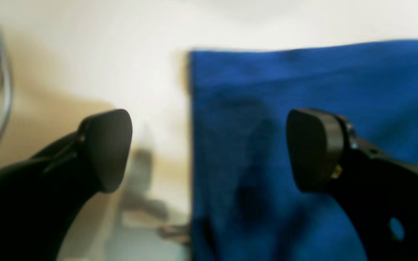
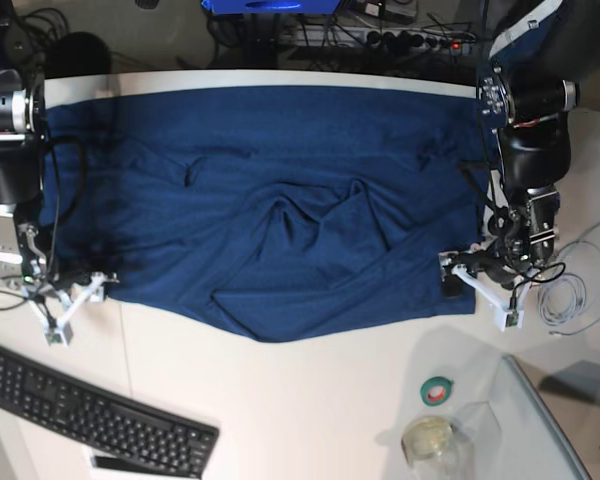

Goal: Layout the t-shirt on the table in an organized manner, then fold the t-shirt properly
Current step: 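Grasp the hem corners with both grippers and pull them apart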

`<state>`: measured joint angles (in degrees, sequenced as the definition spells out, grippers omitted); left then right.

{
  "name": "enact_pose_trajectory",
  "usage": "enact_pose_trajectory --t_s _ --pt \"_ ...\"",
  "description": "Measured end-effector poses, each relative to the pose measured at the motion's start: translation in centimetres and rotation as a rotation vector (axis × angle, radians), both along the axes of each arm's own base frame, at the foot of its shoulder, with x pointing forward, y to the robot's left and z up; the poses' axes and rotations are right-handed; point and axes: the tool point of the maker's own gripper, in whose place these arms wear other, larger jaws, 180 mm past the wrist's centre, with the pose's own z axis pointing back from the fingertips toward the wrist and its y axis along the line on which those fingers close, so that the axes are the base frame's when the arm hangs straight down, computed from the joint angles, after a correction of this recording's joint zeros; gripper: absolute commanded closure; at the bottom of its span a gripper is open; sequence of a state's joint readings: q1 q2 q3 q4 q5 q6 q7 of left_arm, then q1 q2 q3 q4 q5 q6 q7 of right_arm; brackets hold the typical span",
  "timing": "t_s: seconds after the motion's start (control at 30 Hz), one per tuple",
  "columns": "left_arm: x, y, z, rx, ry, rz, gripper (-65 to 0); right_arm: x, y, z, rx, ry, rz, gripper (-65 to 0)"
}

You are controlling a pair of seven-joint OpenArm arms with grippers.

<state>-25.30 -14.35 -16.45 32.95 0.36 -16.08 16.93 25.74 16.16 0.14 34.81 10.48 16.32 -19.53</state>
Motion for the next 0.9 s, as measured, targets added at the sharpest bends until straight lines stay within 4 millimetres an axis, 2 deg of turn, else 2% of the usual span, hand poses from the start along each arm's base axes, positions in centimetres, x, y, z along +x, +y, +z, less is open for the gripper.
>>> enact_pose_trajectory --t_s 0.07,0.2,0.37,0.5,0.6,0.7,0.73,0.8,0.83,0.9 --pt "0.3 0.1 -0.2 -0.017 -0.023 0.011 -64.8 -0.3 0.1 -0.1 0.008 0.005 0.020 -37.7" --pt "1.7 -0.2 0.8 -0.021 -0.098 0.012 -64.8 -0.5 2.4 -0.1 0.077 0.005 0.126 -37.7" --pt "2.3 -0.2 1.4 -0.019 -0.125 0.015 -64.8 -1.0 2.2 -0.4 0.075 0.014 0.126 -37.7" --pt "2.5 -1.6 0.1 0.019 -0.068 -0.065 -64.8 -1.0 2.2 -0.4 0.073 0.015 0.128 -37.7" --pt "2.6 -3.0 -0.7 -0.024 -0.093 -0.071 -64.7 -0.9 2.3 -0.3 0.075 0.012 0.129 -37.7" --pt "2.6 -2.8 -0.7 -0.023 -0.109 -0.051 -63.4 -0.3 2.0 0.4 0.067 -0.013 0.129 -37.7" --pt "2.7 -2.5 -0.7 -0.012 -0.108 -0.039 -60.7 -0.1 1.6 0.7 0.076 -0.025 0.110 -37.7" --pt "2.5 -1.6 -0.8 0.020 -0.100 -0.015 -49.4 0.4 0.6 1.4 0.096 -0.053 0.059 -37.7" --pt "2.4 -1.4 -0.8 0.025 -0.098 -0.013 -41.1 0.5 -0.1 1.7 0.098 -0.064 0.039 -37.7" --pt "2.3 -1.3 -0.9 0.025 -0.099 -0.012 -20.6 0.7 -1.2 2.4 0.080 -0.079 0.030 -37.7"
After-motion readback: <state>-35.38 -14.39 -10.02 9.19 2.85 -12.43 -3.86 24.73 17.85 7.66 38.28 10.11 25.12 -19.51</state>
